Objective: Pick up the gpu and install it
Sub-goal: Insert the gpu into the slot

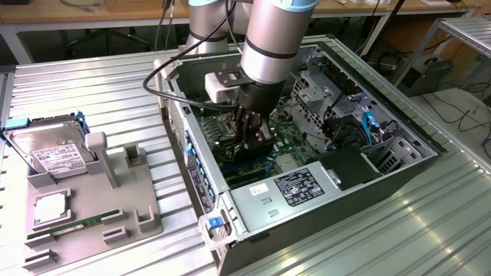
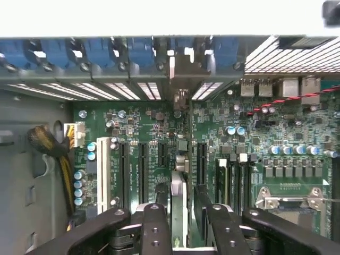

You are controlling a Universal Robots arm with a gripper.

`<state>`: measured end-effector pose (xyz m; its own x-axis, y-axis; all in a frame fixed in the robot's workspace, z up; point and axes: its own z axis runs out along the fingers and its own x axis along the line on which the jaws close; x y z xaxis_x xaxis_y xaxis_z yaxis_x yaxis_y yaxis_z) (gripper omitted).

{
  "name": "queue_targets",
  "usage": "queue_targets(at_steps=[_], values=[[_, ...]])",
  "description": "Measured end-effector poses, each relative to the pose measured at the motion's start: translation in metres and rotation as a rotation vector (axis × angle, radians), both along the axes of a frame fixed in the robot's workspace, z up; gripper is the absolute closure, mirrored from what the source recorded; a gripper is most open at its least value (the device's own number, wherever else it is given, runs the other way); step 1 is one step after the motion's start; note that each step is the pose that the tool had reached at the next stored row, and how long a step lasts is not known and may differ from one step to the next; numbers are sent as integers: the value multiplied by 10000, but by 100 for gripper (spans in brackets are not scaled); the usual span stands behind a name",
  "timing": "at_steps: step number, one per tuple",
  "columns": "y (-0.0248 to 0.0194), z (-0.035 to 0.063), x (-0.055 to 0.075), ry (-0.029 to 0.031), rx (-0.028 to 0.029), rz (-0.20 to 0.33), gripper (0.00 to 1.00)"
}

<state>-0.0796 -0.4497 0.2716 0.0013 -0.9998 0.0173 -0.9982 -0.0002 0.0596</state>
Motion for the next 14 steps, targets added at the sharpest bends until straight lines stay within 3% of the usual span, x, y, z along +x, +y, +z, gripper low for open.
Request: queue_targets(at_steps=[2, 4, 10, 12, 14], values=[[0, 125, 0, 1, -1, 1, 66], [1, 180, 0, 1, -1, 2, 66], [58, 187, -26, -54, -24, 1, 89], [109, 171, -40, -78, -41, 1, 89], [130, 147, -45, -90, -45, 1, 89]])
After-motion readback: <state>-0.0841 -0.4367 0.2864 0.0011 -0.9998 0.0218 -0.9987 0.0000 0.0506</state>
